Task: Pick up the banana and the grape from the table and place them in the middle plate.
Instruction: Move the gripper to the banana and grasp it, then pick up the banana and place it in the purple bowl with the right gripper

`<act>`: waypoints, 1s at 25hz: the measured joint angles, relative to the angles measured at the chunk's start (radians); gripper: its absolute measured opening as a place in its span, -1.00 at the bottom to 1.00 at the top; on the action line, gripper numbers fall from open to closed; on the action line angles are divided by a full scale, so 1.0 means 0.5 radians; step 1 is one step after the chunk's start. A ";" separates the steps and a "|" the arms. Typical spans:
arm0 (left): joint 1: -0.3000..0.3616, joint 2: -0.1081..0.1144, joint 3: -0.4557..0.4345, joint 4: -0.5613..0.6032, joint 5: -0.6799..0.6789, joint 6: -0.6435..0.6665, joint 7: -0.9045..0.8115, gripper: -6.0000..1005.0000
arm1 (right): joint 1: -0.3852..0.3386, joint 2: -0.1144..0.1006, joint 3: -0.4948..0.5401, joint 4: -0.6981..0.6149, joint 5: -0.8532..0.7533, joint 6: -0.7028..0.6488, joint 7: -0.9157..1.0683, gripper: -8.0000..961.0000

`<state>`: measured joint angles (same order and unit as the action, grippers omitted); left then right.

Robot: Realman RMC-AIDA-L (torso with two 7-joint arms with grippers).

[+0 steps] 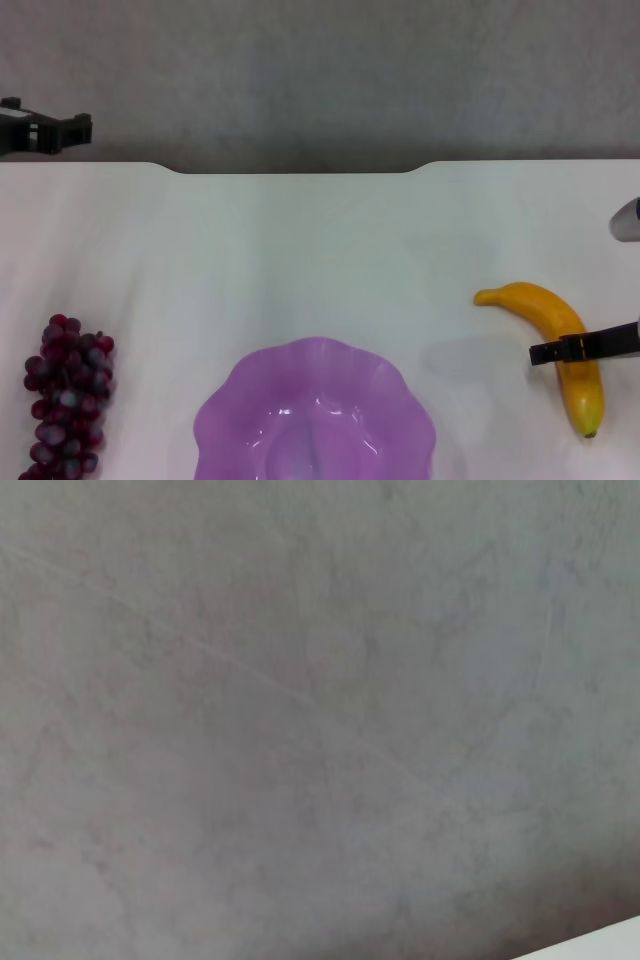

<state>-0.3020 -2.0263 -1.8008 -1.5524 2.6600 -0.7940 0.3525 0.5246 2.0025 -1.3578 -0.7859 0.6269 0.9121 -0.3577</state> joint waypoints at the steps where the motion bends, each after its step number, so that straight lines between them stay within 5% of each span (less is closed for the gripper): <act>1: 0.000 0.000 0.000 0.000 0.000 0.000 0.000 0.71 | 0.003 0.001 0.000 0.004 0.000 0.000 -0.004 0.79; 10: 0.005 0.000 0.000 0.000 0.000 -0.001 0.001 0.71 | -0.003 0.007 0.014 -0.015 0.006 -0.011 -0.047 0.75; 12: 0.006 0.000 0.000 0.000 0.000 -0.001 0.001 0.71 | -0.006 0.010 0.013 -0.021 0.020 -0.021 -0.078 0.35; 20: 0.007 -0.002 0.000 0.000 0.000 -0.004 0.004 0.71 | -0.017 0.011 0.021 -0.045 0.037 -0.048 -0.162 0.09; 25: 0.020 -0.003 0.000 -0.002 -0.002 0.004 0.004 0.71 | -0.197 0.017 0.005 -0.492 0.040 -0.027 -0.151 0.10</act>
<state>-0.2921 -2.0279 -1.8009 -1.5536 2.6591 -0.7918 0.3544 0.4261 2.0108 -1.3556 -1.0321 0.6470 0.8985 -0.4334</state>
